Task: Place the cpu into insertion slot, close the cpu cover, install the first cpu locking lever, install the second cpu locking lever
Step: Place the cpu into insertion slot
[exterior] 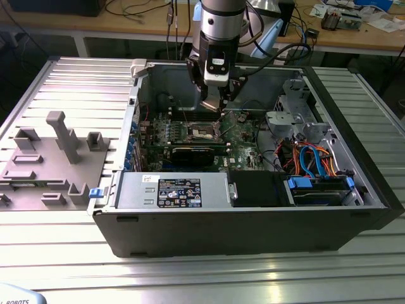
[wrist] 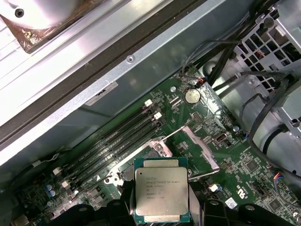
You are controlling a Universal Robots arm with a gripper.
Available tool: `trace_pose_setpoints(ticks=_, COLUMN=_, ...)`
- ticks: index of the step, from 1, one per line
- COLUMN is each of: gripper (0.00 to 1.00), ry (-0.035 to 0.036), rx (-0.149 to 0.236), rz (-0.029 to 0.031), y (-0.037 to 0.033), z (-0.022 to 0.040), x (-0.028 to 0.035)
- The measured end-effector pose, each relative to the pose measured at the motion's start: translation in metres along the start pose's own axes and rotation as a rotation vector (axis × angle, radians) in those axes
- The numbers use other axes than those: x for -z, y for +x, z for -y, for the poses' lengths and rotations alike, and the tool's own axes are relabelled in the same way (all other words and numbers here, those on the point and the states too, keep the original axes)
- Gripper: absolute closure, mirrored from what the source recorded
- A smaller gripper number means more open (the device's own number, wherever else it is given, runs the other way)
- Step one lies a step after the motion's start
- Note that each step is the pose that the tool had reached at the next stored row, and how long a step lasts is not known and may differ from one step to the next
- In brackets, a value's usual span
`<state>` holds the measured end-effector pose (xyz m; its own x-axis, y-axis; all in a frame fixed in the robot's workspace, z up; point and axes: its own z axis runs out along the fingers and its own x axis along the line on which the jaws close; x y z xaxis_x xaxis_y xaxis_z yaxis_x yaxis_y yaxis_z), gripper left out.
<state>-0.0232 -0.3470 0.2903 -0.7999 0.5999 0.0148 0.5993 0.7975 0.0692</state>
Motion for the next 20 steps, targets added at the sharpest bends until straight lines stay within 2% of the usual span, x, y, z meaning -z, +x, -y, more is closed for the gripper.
trace_pose_setpoints(ticks=20, gripper=0.46, ry=-0.0006, rx=-0.044, rz=0.0030, y=0.0000, z=0.0000, x=0.0000)
